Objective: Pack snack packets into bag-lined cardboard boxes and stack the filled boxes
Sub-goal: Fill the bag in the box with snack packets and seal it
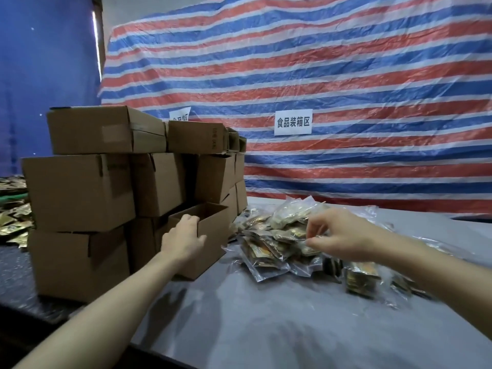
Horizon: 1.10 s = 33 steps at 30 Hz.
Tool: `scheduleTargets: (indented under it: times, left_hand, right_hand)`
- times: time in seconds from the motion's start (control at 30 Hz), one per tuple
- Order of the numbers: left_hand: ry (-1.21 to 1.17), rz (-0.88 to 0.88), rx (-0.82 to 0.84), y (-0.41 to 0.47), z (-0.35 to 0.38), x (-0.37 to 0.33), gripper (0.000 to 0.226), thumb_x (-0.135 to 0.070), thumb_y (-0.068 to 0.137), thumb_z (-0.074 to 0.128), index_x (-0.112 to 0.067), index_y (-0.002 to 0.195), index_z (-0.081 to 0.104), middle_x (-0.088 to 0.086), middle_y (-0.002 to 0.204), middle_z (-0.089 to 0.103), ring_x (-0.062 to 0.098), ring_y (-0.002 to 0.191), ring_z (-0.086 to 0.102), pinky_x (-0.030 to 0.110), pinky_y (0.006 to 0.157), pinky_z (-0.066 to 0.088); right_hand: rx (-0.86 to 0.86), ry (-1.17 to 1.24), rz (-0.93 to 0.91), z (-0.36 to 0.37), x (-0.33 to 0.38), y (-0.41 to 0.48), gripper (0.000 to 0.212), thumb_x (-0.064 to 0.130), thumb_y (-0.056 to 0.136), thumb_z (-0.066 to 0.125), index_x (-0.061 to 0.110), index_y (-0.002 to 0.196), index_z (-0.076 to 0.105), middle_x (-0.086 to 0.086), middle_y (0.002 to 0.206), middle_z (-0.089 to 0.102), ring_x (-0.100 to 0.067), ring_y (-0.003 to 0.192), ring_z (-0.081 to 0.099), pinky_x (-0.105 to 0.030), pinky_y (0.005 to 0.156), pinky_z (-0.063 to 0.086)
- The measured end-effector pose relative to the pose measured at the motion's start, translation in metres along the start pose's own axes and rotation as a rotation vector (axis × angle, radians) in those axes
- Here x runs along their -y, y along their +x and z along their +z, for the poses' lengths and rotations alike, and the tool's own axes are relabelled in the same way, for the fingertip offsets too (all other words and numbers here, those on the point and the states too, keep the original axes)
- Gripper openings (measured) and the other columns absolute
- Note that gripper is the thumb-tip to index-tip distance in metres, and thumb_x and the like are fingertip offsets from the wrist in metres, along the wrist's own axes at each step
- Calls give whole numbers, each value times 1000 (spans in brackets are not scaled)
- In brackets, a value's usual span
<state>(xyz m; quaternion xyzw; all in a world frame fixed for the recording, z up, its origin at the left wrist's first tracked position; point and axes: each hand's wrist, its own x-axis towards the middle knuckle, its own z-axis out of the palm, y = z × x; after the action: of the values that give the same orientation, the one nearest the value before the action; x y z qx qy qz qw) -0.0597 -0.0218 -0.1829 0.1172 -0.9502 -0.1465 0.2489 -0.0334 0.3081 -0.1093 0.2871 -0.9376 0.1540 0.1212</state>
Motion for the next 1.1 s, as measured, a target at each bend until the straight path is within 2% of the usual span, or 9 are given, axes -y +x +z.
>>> scheduleTargets:
  times: [0.13,0.27,0.47,0.63,0.73,0.87,0.93,1.03,1.1]
  left_hand:
    - [-91,-24,-110,-3,10,-6,30,-27,98,66,-18,126,65,5,132,55,26,110,65,39,89,54]
    - [-43,-10,-78,-9,13,-21,16,-15,98,60,-14,112,69,8,121,58,28,103,64,40,85,50]
    - [153,46,10,-30,-2,-60,15,-15,93,56,-15,106,63,8,114,61,33,105,64,40,86,45]
    - [288,70,103,-61,-26,-88,14,-8,88,56,-21,91,49,7,112,68,29,102,67,33,77,39]
    - [303,159,123,-89,-38,-108,14,-13,91,56,-23,89,47,5,110,68,26,98,66,34,74,37]
    - [254,325,87,-128,-47,-131,12,-27,93,55,-24,91,44,0,100,53,27,95,62,34,71,33]
    - [201,422,63,-140,-50,-138,19,-36,92,54,-24,88,39,-5,88,39,27,88,58,34,67,31]
    - [22,535,95,-147,-52,-145,23,-42,89,54,-29,80,38,-9,85,37,16,75,48,32,58,29]
    - [-102,602,111,-147,-47,-146,17,-42,88,55,-33,81,43,-12,89,42,8,75,46,25,56,29]
  right_hand:
    - [19,-47,6,-4,-10,-11,14,34,90,71,31,76,68,12,84,70,-1,83,66,-32,78,59]
    - [34,-62,26,-9,-22,-18,15,34,91,69,33,76,65,14,87,69,0,84,66,-29,77,58]
    - [24,-27,27,-13,-30,-24,16,29,91,68,34,77,64,14,87,69,-2,86,65,-31,80,59]
    - [22,-22,25,-11,-34,-28,8,30,91,68,33,84,65,14,93,69,-5,90,66,-28,79,56]
    - [47,-33,47,-9,-37,-30,10,35,91,70,34,96,62,12,102,67,-4,94,63,-22,78,53]
    - [151,-29,97,-7,-44,-34,43,39,92,70,39,130,50,8,132,56,-11,119,56,-37,103,49]
    - [125,-42,106,-4,-48,-34,44,47,97,59,39,138,46,5,142,49,-15,129,50,-42,110,42]
    - [-29,-3,182,0,-53,-32,39,53,103,38,36,136,49,-1,136,49,-19,123,49,-39,103,40]
    - [-71,-19,252,-1,-57,-32,41,52,102,44,32,137,48,-3,134,51,-17,112,51,-37,96,44]
